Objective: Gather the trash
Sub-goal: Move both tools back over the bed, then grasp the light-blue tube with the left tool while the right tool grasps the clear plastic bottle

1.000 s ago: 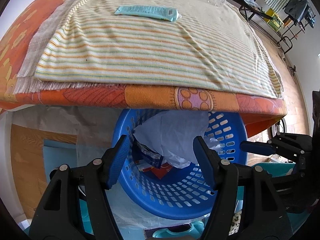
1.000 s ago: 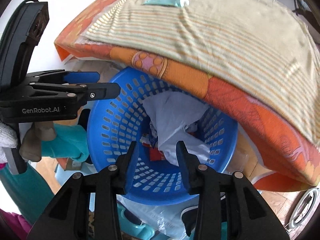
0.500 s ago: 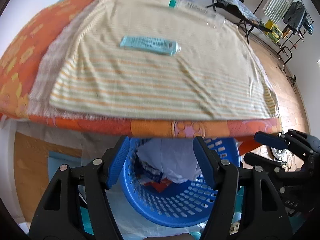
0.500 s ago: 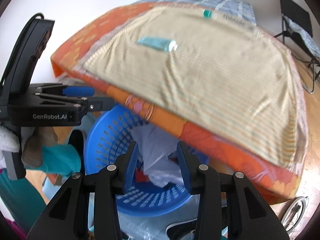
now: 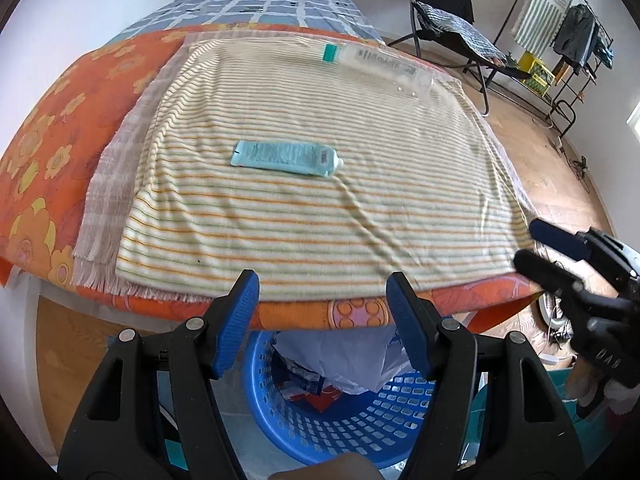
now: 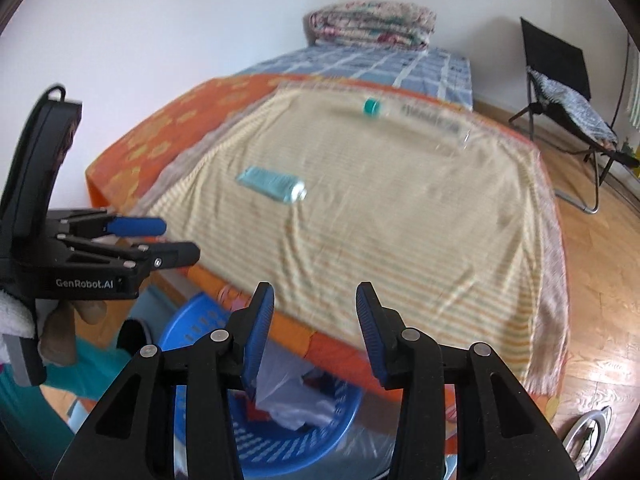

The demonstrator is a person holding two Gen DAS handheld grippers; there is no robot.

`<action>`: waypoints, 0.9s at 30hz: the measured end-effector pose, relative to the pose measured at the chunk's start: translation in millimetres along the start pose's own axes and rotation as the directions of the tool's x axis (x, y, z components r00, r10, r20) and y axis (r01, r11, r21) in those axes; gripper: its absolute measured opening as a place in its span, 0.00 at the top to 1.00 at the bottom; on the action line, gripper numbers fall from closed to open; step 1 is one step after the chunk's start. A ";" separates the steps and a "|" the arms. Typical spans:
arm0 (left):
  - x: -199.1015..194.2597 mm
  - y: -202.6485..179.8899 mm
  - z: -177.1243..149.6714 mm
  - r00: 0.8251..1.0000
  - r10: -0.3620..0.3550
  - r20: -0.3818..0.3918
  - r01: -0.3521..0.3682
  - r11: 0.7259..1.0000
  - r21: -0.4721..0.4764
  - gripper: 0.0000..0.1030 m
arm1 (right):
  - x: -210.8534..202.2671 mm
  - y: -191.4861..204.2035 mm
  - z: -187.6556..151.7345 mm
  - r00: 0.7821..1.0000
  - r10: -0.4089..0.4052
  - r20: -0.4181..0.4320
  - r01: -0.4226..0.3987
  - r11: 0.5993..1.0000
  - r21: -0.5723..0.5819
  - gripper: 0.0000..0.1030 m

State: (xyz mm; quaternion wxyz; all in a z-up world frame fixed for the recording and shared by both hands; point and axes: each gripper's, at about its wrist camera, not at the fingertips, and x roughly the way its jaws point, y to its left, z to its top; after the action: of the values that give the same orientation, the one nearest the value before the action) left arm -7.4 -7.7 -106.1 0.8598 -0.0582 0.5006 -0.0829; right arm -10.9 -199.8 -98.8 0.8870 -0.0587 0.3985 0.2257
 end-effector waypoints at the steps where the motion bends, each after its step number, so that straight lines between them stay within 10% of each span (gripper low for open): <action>1: 0.8 2.5 2.9 1.000 -0.001 -0.004 0.000 1.000 -0.008 0.34 | -2.4 -3.4 2.9 1.000 -0.011 0.016 0.011 1.000 -0.001 0.60; 4: 5.3 11.1 11.6 1.000 -0.003 -0.027 0.002 0.999 -0.037 0.34 | -7.5 -16.4 15.0 0.998 -0.027 0.054 0.027 1.000 0.007 0.57; 7: 10.7 18.4 19.6 0.999 0.000 -0.037 -0.002 0.998 -0.059 0.34 | -11.0 -33.9 29.0 0.997 -0.024 0.072 0.022 0.999 0.033 0.32; 27: 109.8 46.5 76.6 0.964 -0.204 -0.168 0.148 0.943 -0.297 0.34 | 61.9 -146.4 135.3 0.996 0.086 -0.036 -0.083 0.994 0.070 0.31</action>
State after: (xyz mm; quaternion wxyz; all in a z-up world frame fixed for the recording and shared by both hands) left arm 116.5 17.1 -170.3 0.7782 -0.2163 0.5822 -0.0929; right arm 182.6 -270.0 -64.0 0.8702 -0.0159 0.4255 0.2480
